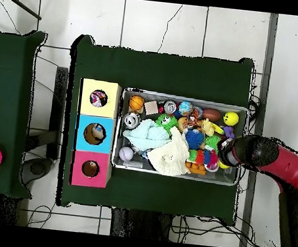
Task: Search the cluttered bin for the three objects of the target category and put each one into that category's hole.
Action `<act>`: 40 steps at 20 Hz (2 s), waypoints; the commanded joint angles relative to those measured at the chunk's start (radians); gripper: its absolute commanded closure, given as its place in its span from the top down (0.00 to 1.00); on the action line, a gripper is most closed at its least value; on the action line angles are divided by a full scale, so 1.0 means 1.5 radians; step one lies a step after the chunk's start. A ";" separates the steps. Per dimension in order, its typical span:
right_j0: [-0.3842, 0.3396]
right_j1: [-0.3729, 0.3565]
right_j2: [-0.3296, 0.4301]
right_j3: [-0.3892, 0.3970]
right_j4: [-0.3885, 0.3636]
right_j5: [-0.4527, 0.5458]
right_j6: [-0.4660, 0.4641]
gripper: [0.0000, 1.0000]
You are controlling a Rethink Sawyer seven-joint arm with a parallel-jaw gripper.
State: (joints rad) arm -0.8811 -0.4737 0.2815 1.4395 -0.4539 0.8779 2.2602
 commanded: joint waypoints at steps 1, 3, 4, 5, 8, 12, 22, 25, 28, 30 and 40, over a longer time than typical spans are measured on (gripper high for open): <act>0.034 0.005 0.004 0.059 -0.050 -0.018 -0.088 0.00; 0.054 0.010 0.003 0.074 -0.048 -0.036 -0.047 0.00; 0.064 0.015 0.002 0.082 -0.047 -0.049 -0.027 0.00; 0.074 0.022 0.000 0.085 -0.043 -0.059 -0.006 0.00; 0.107 0.044 -0.010 0.086 -0.036 -0.093 0.051 0.00; 0.140 0.081 -0.023 0.077 -0.019 -0.133 0.092 0.00; 0.221 0.189 -0.078 0.053 0.016 -0.249 0.165 0.00; 0.240 0.231 -0.085 0.029 0.029 -0.261 0.158 0.00; 0.260 0.247 -0.092 0.037 0.068 -0.284 0.184 0.00; 0.282 0.243 -0.102 0.054 0.100 -0.302 0.215 0.00; 0.374 0.182 -0.131 0.163 0.287 -0.325 0.322 0.00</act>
State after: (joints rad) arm -0.4221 -0.3342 0.0019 1.5272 -0.1829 0.5534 2.3582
